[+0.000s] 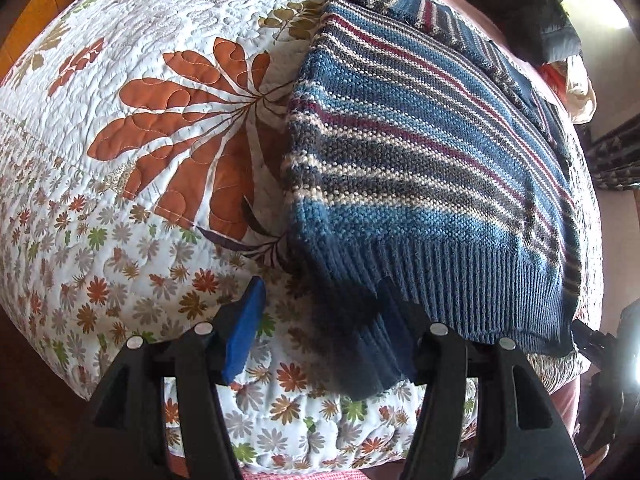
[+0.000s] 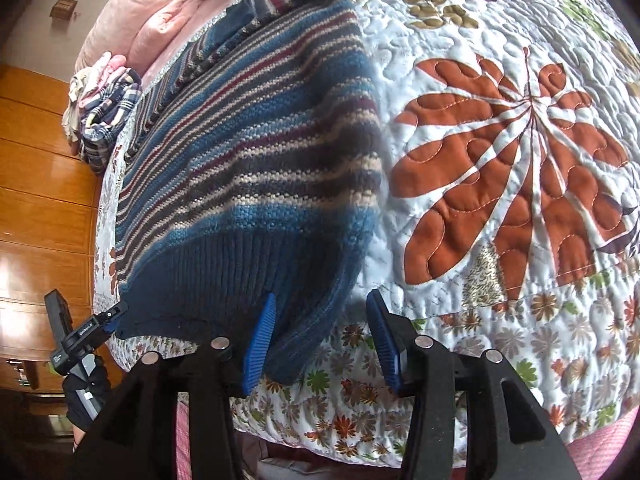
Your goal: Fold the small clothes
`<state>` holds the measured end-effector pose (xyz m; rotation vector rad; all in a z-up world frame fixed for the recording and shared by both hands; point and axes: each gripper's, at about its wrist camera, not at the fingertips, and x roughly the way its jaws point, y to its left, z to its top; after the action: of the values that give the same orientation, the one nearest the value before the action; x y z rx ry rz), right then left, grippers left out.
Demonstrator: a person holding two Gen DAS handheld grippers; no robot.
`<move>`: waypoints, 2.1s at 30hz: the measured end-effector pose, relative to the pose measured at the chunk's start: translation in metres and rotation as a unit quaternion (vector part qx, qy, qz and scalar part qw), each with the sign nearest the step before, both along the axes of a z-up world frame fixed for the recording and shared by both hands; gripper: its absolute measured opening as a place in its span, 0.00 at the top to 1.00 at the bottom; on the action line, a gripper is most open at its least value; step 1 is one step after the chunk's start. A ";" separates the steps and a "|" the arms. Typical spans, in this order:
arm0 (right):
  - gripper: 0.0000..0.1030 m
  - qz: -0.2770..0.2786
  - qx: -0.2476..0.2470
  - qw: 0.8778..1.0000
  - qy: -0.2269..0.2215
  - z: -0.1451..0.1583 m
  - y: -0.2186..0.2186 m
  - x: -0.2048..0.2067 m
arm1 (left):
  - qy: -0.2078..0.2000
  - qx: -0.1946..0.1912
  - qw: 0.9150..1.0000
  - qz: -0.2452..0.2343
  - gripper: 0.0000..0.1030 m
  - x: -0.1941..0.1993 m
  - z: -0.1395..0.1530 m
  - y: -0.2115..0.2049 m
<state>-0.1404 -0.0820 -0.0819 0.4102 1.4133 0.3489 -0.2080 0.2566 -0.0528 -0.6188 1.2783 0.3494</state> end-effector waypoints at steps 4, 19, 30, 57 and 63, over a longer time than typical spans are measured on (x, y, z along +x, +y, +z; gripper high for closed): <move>0.58 0.012 0.006 1.000 0.002 -0.004 0.012 -0.003 | -0.009 -0.037 0.999 0.007 0.46 0.007 -0.002 -0.003; 0.91 -0.001 0.074 0.997 0.004 0.005 0.001 -0.009 | -0.016 -0.063 0.997 0.032 0.92 0.006 -0.003 -0.011; 0.91 -0.007 0.116 0.993 -0.038 0.050 -0.009 0.034 | -0.087 -0.069 0.993 0.034 0.92 0.028 0.046 0.005; 0.90 -0.052 0.143 0.987 0.057 -0.021 0.001 0.180 | -0.071 -0.105 0.991 0.033 0.87 0.169 -0.019 0.062; 0.85 -0.063 0.170 0.981 0.071 -0.029 -0.007 0.182 | -0.087 -0.147 0.985 0.032 0.82 0.164 -0.016 0.072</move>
<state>0.0418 -0.0889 -0.1110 0.8133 1.4603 0.4671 -0.0441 0.3291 -0.0691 -0.9235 1.1507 0.1551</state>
